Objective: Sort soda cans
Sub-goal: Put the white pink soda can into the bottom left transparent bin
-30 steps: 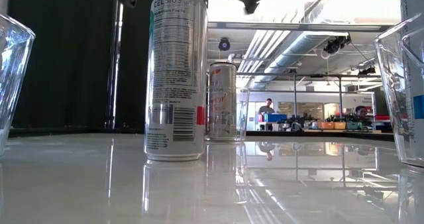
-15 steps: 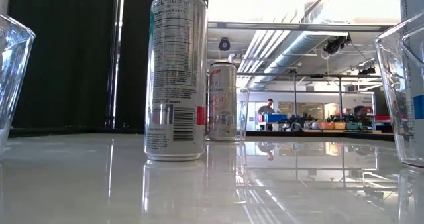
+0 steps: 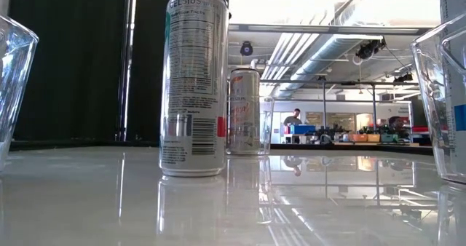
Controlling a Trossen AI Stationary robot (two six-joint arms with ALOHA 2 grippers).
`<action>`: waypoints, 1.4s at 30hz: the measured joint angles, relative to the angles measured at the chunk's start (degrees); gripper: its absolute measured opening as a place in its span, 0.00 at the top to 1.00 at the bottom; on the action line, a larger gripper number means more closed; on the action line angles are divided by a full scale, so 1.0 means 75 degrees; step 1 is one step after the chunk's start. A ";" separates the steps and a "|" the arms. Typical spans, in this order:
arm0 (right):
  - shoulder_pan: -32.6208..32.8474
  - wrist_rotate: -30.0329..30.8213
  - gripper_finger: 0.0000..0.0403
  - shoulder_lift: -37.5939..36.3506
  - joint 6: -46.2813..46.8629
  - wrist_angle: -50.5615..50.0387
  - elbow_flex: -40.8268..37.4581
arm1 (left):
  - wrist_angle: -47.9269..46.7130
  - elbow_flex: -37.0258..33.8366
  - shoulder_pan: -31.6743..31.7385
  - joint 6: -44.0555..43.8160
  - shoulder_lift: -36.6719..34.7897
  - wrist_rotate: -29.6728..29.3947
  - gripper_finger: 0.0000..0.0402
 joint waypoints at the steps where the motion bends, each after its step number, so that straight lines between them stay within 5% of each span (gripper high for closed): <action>1: 0.0000 0.0000 0.24 0.0000 0.0038 -0.0055 0.0000 | -0.0024 0.0001 0.0001 -0.0081 -0.0001 -0.0009 0.19; 31: 0.0000 0.0000 0.24 0.0003 0.0146 -0.0121 -0.0004 | -0.0226 0.0000 -0.0362 -0.0448 0.0457 -0.0026 0.19; 42: 0.0000 0.0000 0.24 0.0003 0.0146 -0.0124 -0.0006 | -0.0236 0.0391 -0.0140 -0.0190 0.0414 0.0655 0.39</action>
